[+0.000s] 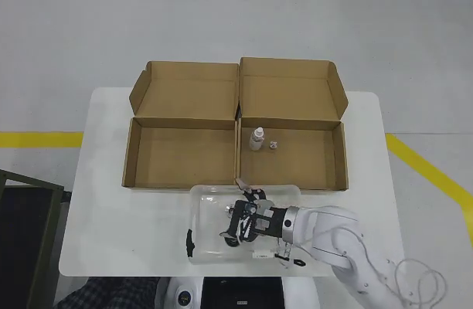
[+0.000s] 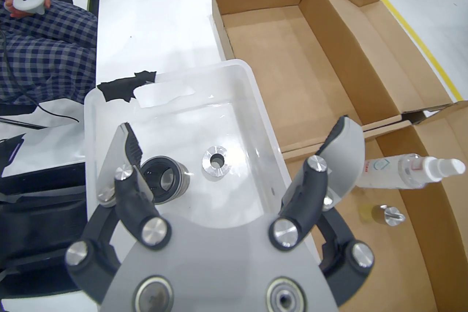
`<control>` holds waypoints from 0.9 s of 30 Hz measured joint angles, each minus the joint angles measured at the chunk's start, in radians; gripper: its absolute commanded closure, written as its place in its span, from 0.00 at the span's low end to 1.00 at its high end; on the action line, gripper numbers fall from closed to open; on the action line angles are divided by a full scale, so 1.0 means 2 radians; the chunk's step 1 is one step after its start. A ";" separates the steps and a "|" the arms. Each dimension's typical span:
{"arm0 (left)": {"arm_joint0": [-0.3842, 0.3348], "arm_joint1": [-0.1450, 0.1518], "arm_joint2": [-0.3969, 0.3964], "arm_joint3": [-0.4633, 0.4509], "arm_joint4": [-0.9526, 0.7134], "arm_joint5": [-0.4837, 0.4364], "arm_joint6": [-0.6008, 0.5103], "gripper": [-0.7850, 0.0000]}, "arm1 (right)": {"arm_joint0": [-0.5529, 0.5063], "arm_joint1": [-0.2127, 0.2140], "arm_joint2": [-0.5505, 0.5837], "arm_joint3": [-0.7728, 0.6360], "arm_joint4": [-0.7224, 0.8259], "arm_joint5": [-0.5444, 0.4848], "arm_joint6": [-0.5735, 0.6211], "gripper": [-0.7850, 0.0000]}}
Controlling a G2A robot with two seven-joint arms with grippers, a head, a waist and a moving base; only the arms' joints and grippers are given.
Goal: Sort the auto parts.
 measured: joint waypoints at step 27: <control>0.000 0.000 0.000 0.000 0.000 0.000 0.000 0.00 | 0.043 -0.007 -0.037 0.085 0.002 0.003 0.043 0.43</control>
